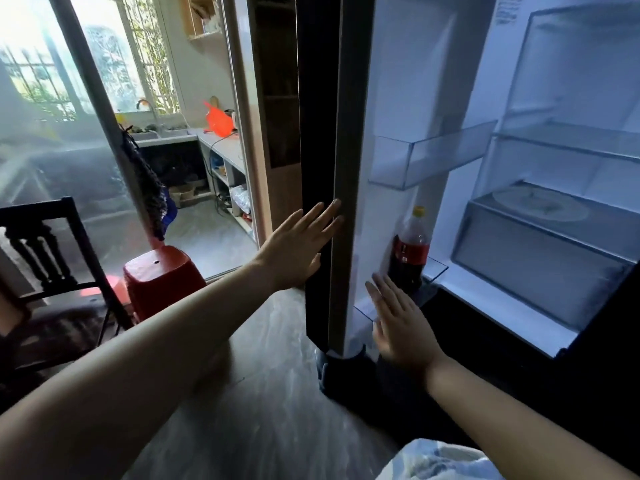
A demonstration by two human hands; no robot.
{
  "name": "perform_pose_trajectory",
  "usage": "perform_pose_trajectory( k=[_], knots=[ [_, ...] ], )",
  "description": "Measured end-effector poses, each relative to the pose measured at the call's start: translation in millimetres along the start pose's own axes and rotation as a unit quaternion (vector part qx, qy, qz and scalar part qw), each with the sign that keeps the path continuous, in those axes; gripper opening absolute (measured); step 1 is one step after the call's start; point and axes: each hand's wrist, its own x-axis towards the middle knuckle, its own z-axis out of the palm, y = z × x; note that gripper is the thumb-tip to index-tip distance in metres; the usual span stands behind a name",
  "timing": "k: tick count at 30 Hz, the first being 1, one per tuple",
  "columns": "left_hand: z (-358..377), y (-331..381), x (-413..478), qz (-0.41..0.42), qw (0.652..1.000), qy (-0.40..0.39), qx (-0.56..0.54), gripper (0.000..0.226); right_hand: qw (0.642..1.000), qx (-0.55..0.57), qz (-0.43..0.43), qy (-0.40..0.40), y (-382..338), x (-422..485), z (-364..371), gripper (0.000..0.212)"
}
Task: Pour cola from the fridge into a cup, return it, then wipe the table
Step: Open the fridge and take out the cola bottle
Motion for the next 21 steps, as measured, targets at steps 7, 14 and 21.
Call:
perform_pose_trajectory(
  k=[7,14,21],
  knots=[
    [47.9,-33.8,-4.6,-0.042,0.991,0.024,-0.128,0.074,0.971,0.012,0.137,-0.194,9.8,15.7,57.6,0.069],
    [83.5,-53.7,3.1,-0.122,0.970,0.046,-0.203,0.080,0.967,0.031,0.154,-0.201,-0.2,60.6,85.4,0.075],
    [128.0,6.5,-15.4,-0.013,0.951,0.068,-0.301,0.069,0.961,0.089,0.138,-0.222,7.8,91.0,85.7,0.076]
  ],
)
